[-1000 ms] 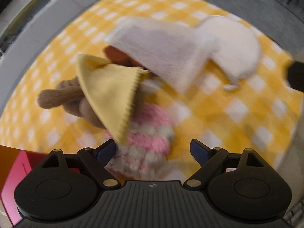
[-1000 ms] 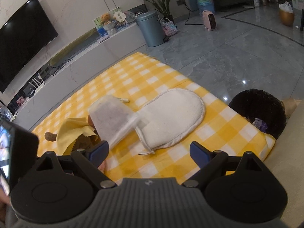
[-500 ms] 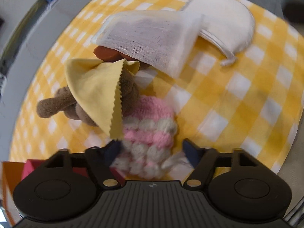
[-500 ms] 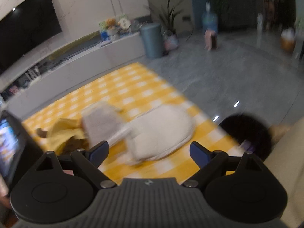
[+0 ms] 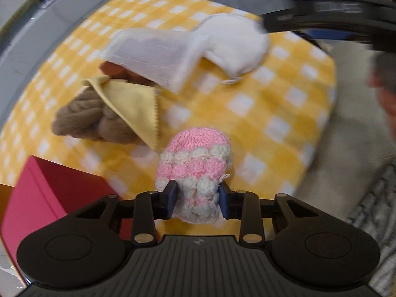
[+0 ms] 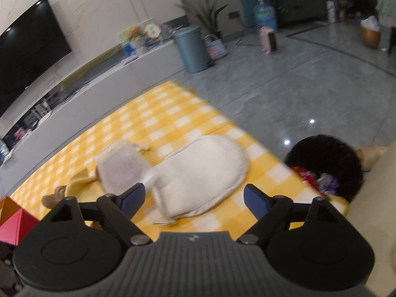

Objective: Organize soft objects
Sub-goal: 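Grasp the pink-and-white crocheted item with the left gripper while the right grasps the white terry mitt, then lift the crocheted item with the left gripper while the right lifts the mitt by its edge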

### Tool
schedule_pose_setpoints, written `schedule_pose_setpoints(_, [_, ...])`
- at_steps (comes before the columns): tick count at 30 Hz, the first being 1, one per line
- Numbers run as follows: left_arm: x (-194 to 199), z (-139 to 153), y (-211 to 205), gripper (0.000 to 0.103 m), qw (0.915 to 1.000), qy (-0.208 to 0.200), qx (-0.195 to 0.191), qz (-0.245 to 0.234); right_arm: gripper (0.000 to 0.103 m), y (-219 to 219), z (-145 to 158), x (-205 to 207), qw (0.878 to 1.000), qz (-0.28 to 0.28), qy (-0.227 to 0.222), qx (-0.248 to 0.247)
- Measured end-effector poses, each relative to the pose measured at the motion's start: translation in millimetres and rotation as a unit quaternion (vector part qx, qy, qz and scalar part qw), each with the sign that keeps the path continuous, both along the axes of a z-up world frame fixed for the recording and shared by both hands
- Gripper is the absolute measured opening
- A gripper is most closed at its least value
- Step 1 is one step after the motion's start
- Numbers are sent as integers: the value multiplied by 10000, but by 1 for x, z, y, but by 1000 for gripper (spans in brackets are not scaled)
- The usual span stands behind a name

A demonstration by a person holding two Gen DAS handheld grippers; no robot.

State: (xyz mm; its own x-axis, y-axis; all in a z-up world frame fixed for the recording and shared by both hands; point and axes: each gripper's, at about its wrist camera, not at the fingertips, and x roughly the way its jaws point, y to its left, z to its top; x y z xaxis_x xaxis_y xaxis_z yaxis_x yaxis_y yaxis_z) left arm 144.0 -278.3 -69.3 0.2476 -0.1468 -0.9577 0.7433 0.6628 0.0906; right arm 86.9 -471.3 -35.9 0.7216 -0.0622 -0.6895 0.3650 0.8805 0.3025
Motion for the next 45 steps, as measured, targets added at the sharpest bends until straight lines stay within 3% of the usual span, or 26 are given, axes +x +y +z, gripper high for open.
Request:
schedule_pose_setpoints(2, [-2, -7, -5, 54, 9993, -284, 234, -102, 95, 7, -11, 12, 10000, 11, 93, -24])
schedule_pose_setpoints(6, [-6, -22, -14, 60, 9924, -932, 799, -107, 98, 16, -36, 29, 9993, -232, 259, -137])
schedule_pose_setpoints(10, [6, -33, -12, 75, 9917, -942, 869, 33, 100, 19, -58, 41, 9986, -282, 386, -204])
schedule_pose_setpoints(12, [13, -37, -7, 75, 9928, -851, 816, 191, 100, 22, -65, 48, 9985, -119, 464, -279])
schedule_pose_setpoints(13, [14, -37, -5, 67, 9933, -852, 753, 186, 100, 23, -69, 52, 9983, -72, 484, -322])
schedule_pose_setpoints(16, [12, -38, -1, 59, 9933, -904, 706, 161, 100, 28, -75, 62, 9973, -3, 520, -514])
schedule_pose_setpoints(22, [6, -38, -1, 57, 9929, -958, 703, -15, 99, 47, -81, 76, 9843, 465, 998, -1383])
schedule_pose_setpoints(26, [3, -38, -1, 57, 9927, -1000, 663, -106, 83, 51, -76, 71, 9842, 568, 1011, -1339])
schedule_pose_setpoints(28, [-2, -36, 0, 49, 9917, -1115, 640, -98, 74, 52, -73, 70, 9831, 657, 1051, -1348])
schedule_pose_setpoints(30, [-9, -29, 3, 40, 9914, -1228, 447, 5, 59, 53, -70, 68, 9825, 757, 1078, -1318])
schedule_pose_setpoints(32, [-16, -20, 7, 38, 9924, -1211, 219, 60, 39, 55, -67, 67, 9814, 857, 1128, -1299])
schedule_pose_setpoints(33, [-21, -16, 10, 37, 9923, -1228, 115, 57, 34, 56, -65, 65, 9799, 887, 1189, -1334])
schedule_pose_setpoints(35, [-30, -7, 13, 36, 9912, -1326, -14, 8, 12, 56, -63, 63, 9786, 963, 1266, -1305])
schedule_pose_setpoints(38, [-44, 4, 18, 36, 9893, -1450, -87, -122, 1, 60, -61, 58, 9759, 1055, 1439, -1258])
schedule_pose_setpoints(42, [-52, 16, 30, 36, 9890, -1430, -369, -26, 0, 69, -54, 45, 9748, 1345, 1511, -942])
schedule_pose_setpoints(45, [-56, 27, 44, 36, 9872, -1441, -663, 159, 0, 85, -47, 31, 9682, 1649, 1556, -1056])
